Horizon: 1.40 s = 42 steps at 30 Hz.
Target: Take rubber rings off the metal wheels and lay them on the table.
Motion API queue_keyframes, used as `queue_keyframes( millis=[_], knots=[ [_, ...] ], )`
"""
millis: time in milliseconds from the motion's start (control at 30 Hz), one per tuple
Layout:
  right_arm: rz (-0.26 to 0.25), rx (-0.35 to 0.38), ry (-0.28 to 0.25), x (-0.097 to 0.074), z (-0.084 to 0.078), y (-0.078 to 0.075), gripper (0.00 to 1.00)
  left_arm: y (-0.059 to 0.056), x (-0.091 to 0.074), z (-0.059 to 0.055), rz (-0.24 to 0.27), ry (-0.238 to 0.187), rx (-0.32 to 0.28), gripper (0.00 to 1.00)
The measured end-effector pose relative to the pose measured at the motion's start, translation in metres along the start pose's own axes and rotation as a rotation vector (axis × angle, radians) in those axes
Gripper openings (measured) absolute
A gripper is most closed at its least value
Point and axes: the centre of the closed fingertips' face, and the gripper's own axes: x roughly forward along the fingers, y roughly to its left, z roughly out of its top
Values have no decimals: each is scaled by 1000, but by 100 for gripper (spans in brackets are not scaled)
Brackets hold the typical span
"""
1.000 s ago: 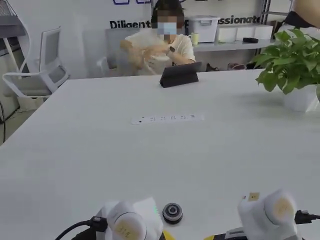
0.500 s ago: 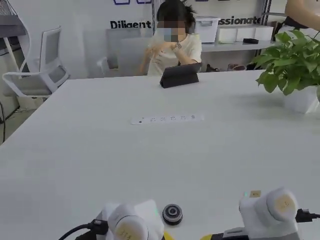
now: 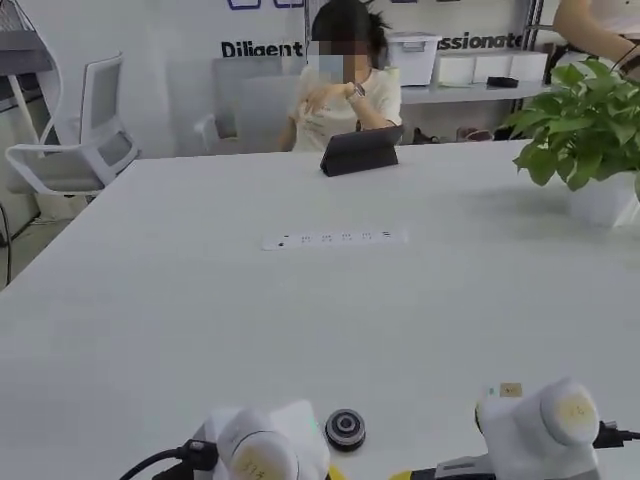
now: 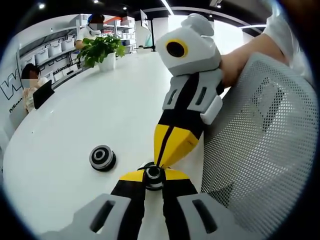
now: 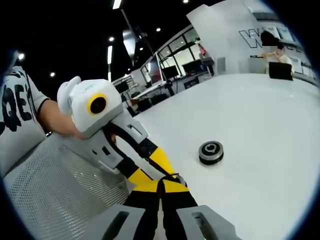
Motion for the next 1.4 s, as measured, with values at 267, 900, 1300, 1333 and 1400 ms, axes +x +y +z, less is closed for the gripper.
queue_keyframes(
  millis=[267, 900, 1300, 1333, 1400],
  knots=[
    [-37, -1, 5, -2, -3, -8, 0, 0, 0, 1, 8, -6, -12, 7],
    [-36, 24, -4, -5, -3, -9, 0, -5, -13, 9, -27, -10, 21, 16],
    [-12, 22, -36, -11, 10, -2, 0, -9, -44, 22, -18, -75, -26, 27],
    [-10, 20, -38, -11, 13, -1, 0, -9, -48, 22, -16, -81, -28, 27],
    [-7, 15, -40, -11, 16, 0, 0, -8, -52, 22, -13, -86, -31, 29]
  ],
)
